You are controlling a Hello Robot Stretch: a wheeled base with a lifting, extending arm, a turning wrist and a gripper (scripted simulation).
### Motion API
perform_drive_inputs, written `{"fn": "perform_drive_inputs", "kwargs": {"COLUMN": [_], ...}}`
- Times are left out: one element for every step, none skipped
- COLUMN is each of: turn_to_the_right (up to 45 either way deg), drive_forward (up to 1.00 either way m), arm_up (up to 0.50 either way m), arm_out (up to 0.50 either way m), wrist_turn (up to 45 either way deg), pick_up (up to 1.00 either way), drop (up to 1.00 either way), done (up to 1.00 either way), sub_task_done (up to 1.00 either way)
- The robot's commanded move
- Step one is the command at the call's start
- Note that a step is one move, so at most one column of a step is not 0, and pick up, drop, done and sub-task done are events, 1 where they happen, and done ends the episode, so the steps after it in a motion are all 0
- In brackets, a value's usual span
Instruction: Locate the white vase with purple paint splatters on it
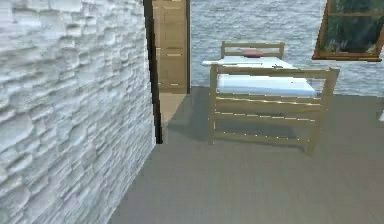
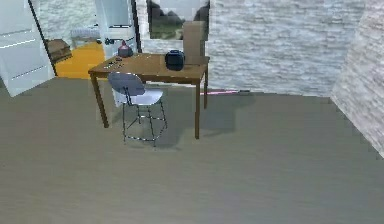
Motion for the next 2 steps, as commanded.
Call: {"fn": "perform_drive_inputs", "kwargs": {"turn_to_the_right": [-6.0,0.0], "drive_forward": [0.0,1.0], "arm_up": [0.0,0.0], "arm_out": [0.0,0.0], "wrist_turn": [0.0,0.0], "pick_up": [0.0,0.0], "drop": [0.0,0.0], "done": [0.0,0.0], "sub_task_done": [0.0,0.0]}}
